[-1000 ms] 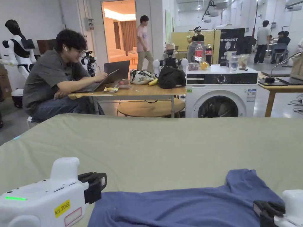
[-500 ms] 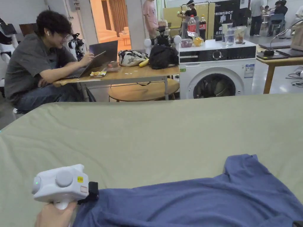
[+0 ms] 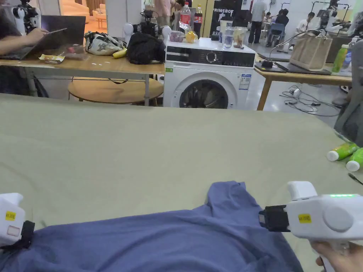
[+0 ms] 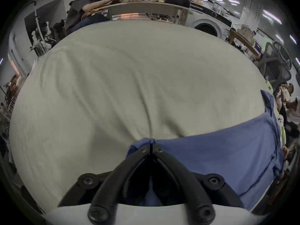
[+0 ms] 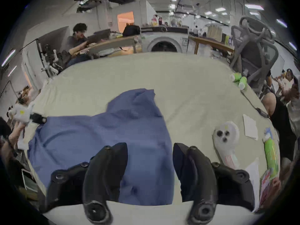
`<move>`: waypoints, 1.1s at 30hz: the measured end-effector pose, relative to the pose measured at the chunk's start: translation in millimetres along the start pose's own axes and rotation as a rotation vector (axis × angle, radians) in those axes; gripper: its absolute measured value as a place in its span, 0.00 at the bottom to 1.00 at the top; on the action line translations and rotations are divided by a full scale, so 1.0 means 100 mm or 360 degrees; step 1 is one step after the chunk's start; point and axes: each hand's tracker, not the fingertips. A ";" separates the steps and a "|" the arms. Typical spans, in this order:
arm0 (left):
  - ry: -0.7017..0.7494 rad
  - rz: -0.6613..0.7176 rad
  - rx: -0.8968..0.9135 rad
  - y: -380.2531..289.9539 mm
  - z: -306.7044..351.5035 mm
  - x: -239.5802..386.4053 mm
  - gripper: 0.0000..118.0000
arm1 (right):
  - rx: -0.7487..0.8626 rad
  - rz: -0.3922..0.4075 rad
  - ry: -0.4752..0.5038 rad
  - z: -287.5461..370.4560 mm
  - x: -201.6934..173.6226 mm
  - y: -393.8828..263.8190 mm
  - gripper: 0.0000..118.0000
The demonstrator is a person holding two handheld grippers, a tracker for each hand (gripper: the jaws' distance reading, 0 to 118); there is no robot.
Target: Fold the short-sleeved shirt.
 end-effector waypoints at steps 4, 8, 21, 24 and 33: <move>-0.0007 0.0001 -0.0001 0.00 -0.02 -0.03 0.00 | -0.0285 0.0000 -0.0114 -0.58 0.06 0.11 0.50; 0.0014 -0.0048 0.0045 -0.05 -0.02 0.00 0.00 | -0.0218 -0.0030 -0.0112 -0.54 -0.01 -0.03 0.16; -0.0294 -0.0130 0.0618 -0.95 1.45 -0.39 0.00 | 0.0253 -0.0081 0.0055 1.26 0.01 -0.79 0.00; -0.0325 -0.0114 0.0578 -1.31 1.69 -0.53 0.00 | 0.0271 -0.0100 0.0073 1.63 -0.01 -1.24 0.00; -0.0286 -0.0131 0.0458 -1.99 1.39 -0.57 0.02 | 0.0128 -0.0008 0.0016 1.56 -0.23 -2.21 0.01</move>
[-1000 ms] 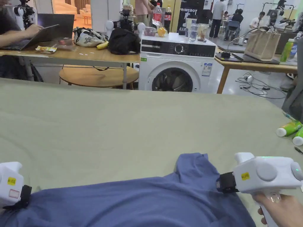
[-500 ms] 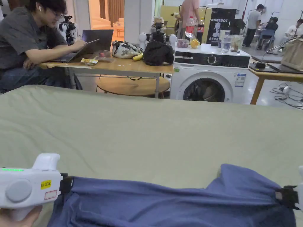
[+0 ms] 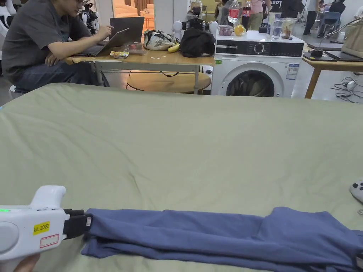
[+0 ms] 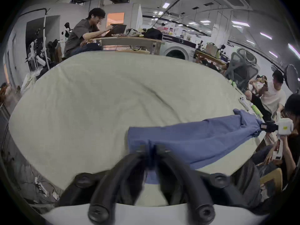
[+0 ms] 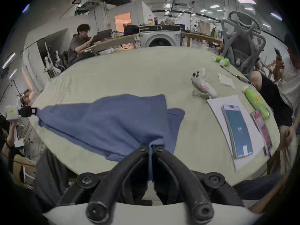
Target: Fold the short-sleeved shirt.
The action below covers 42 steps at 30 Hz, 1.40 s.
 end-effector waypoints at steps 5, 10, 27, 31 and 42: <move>-0.0012 -0.0014 0.0121 0.08 0.17 0.06 0.52 | 0.0106 0.0067 -0.0038 0.05 0.00 0.03 0.43; 0.0013 -0.0161 0.0529 0.49 0.64 0.41 0.52 | 0.0531 0.0186 -0.0042 0.36 -0.28 0.39 0.43; -0.0393 0.0020 0.0610 0.48 0.43 0.82 0.00 | 0.0638 0.0013 0.0178 0.02 -1.22 0.66 0.00; -0.0398 0.0160 0.0596 0.48 0.51 0.47 0.00 | 0.0647 0.0019 0.0203 0.09 -1.17 0.67 0.00; -0.0663 0.1124 0.0066 -0.29 -0.34 -0.95 0.80 | 0.0494 -0.0069 0.0304 0.07 -0.98 0.43 0.00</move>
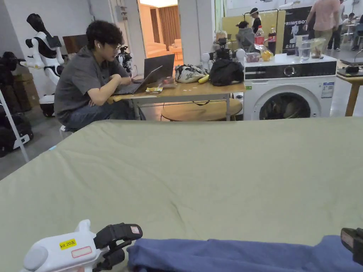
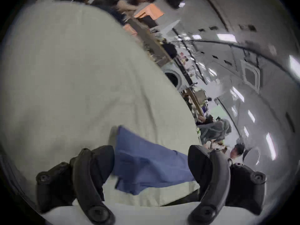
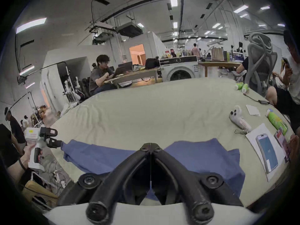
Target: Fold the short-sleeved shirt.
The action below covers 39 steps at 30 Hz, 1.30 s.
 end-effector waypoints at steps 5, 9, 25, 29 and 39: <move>-0.0162 0.0205 -0.0100 -0.10 -0.38 -0.26 0.73 | -0.0049 -0.0019 0.0003 -0.01 0.01 -0.04 0.00; -0.0235 0.0505 -0.0298 -0.23 -0.79 -0.26 0.05 | -0.0068 -0.0040 0.0011 -0.05 0.02 -0.05 0.00; 0.0023 -0.0534 0.0198 0.09 0.41 1.17 0.04 | -0.0033 -0.0112 0.0056 0.14 0.17 0.04 0.00; 0.0062 -0.0780 -0.0021 -0.42 -0.42 1.77 0.04 | -0.0044 -0.0166 0.0137 0.10 0.10 0.06 0.00; -0.0393 -0.0523 -0.0552 -0.94 -1.81 1.63 0.44 | -0.0023 -0.0050 0.0089 0.27 0.24 -0.08 0.00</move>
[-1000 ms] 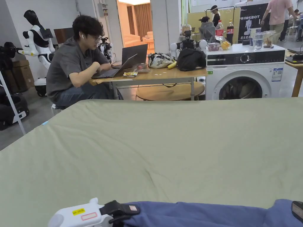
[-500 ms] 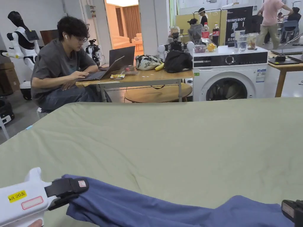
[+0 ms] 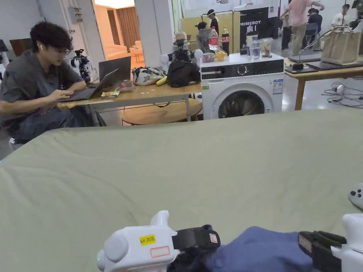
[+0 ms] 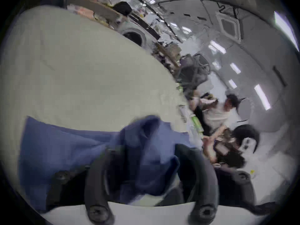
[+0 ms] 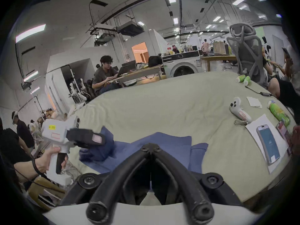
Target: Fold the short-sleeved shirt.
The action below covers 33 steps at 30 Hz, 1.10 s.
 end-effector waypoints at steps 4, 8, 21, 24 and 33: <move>-0.0171 0.0167 0.0266 -0.01 0.34 -0.13 0.41 | 0.0110 -0.0101 0.0055 0.05 0.16 -0.06 0.00; 0.0138 0.0147 0.0260 -0.04 0.35 -0.20 0.00 | 0.0125 -0.0124 0.0056 0.03 0.20 -0.12 0.00; 0.0124 0.0172 0.0000 -0.25 -0.32 -0.11 0.00 | 0.0088 -0.0032 0.0075 -0.12 0.10 -0.27 0.00; 0.0096 0.0160 0.0157 -0.09 0.24 -0.06 0.40 | 0.0034 -0.0079 0.0104 -0.15 0.12 -0.30 0.00; 0.0357 0.0555 0.0243 -0.10 1.11 -0.90 0.72 | 0.0036 -0.0062 0.0124 -0.16 0.04 -0.30 0.00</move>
